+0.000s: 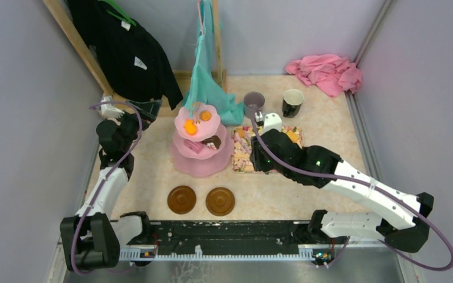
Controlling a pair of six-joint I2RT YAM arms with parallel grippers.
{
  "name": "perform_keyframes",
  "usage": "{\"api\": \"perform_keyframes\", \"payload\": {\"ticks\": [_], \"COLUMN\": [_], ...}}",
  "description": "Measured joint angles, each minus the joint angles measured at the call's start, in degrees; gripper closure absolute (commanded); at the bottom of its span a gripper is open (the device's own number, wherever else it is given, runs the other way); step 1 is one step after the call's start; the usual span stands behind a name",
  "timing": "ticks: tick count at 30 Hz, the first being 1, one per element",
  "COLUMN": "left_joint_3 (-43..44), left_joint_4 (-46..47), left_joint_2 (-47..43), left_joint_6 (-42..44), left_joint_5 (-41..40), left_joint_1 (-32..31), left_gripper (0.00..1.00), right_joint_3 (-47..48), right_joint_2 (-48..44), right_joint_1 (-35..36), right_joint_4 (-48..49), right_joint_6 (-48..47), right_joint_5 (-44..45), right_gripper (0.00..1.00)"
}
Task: Serve the afternoon tea
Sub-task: Pick up the desert from the tray.
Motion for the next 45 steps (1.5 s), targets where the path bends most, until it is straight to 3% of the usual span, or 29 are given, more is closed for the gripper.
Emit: {"api": "perform_keyframes", "payload": {"ticks": [8,14,23,24,27,45], "left_joint_3": [0.0,0.0,0.0,0.0,0.0,-0.3], "left_joint_4": [0.0,0.0,0.1,0.1,0.1,1.2], "left_joint_2": [0.0,-0.2,-0.5,-0.5,-0.8,-0.9], "left_joint_6": [0.0,-0.1,-0.7,-0.8,-1.0,-2.4], "left_joint_5": [0.0,0.0,0.3,0.3,0.5,1.3], "left_joint_1": [0.0,0.0,0.0,0.0,0.0,0.2], "left_gripper": [0.01,0.01,0.01,0.01,0.01,0.01], "right_joint_3": [-8.8,-9.7,-16.3,-16.7,-17.6,-23.1], "right_joint_2": [-5.2,-0.8,3.5,4.0,6.1,12.1], "right_joint_1": [-6.5,-11.1,-25.2,-26.0,-28.2,-35.7], "right_joint_4": [0.7,2.2,7.7,8.2,9.4,15.2], "right_joint_6": [3.5,3.6,3.6,3.6,3.5,3.0], "right_joint_5": [3.3,3.5,-1.5,-1.9,-3.3,-7.8], "right_gripper": [0.77,0.77,0.76,0.76,0.62,0.58]}}
